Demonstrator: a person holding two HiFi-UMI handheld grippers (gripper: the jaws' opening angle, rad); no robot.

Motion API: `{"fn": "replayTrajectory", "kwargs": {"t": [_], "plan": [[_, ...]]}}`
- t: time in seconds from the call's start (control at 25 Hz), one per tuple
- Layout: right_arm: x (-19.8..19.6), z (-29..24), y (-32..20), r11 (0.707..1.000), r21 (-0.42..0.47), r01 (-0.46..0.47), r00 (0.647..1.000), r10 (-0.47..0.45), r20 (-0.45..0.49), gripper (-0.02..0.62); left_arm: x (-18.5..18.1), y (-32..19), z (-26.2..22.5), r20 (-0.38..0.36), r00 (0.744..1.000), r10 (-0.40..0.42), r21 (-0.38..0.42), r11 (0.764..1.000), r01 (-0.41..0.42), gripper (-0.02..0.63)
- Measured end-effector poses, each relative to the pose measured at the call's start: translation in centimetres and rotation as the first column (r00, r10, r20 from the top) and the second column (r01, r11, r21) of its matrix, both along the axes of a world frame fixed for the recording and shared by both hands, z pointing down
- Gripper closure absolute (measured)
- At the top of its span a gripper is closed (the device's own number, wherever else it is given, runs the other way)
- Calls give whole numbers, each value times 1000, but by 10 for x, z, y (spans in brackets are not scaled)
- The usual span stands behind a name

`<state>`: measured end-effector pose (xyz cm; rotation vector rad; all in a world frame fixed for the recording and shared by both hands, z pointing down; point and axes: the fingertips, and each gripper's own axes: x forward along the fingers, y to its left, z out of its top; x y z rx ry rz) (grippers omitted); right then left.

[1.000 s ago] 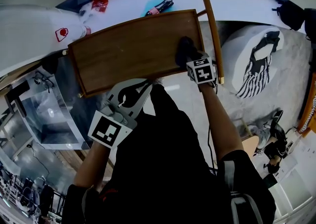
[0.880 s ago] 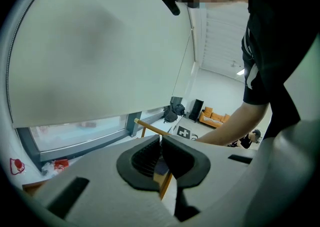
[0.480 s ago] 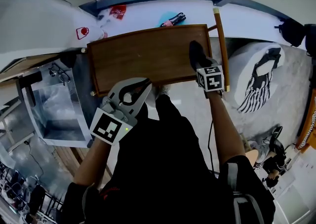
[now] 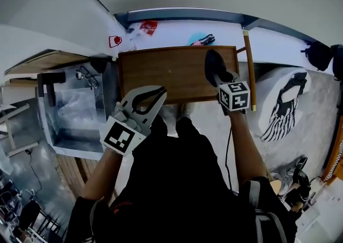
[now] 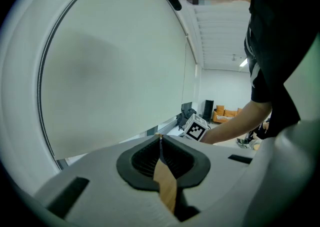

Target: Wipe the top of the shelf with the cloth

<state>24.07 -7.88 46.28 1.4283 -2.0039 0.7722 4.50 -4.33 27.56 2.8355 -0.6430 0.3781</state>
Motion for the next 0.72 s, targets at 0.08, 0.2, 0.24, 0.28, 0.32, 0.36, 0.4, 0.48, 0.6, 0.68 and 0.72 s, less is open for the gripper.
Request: {"fn": "replayTrajectory", "kwargs": {"t": [0.08, 0.2, 0.24, 0.28, 0.32, 0.36, 0.4, 0.48, 0.6, 0.68, 0.72], "plan": [[-16, -18, -3, 999, 38, 14, 1000, -15, 28, 546, -12, -2, -9, -3, 1000, -13, 23, 1000, 14, 574], [-38, -47, -7, 995, 95, 35, 998, -41, 56, 545, -27, -3, -22, -3, 1000, -27, 56, 998, 27, 574], [-45, -57, -9, 993, 114, 42, 997, -50, 64, 546, -31, -3, -26, -4, 1000, -31, 66, 997, 31, 574], [-52, -67, -10, 990, 133, 50, 996, -60, 71, 546, -36, -4, -30, -5, 999, -34, 77, 996, 34, 574], [-60, -77, -12, 987, 152, 58, 995, -71, 77, 546, -40, -4, -33, -6, 999, -38, 88, 995, 38, 574], [-67, -86, -14, 983, 170, 67, 993, -82, 81, 546, -44, -5, -36, -9, 999, -42, 96, 994, 43, 574], [-74, -95, -15, 980, 186, 76, 992, -93, 84, 546, -49, -5, -39, -13, 999, -48, 102, 994, 49, 574], [-87, -113, -15, 972, 216, 94, 989, -116, 89, 546, -56, -5, -45, -22, 998, -57, 113, 992, 59, 574], [-104, -136, -16, 960, 257, 116, 983, -148, 109, 545, -64, -6, -53, -36, 997, -64, 133, 989, 68, 574], [-115, -150, -18, 951, 281, 129, 977, -170, 128, 546, -67, -8, -57, -45, 997, -69, 140, 987, 75, 574], [-120, -156, -18, 947, 292, 136, 974, -182, 134, 545, -68, -8, -59, -48, 996, -71, 144, 987, 77, 574]]}}
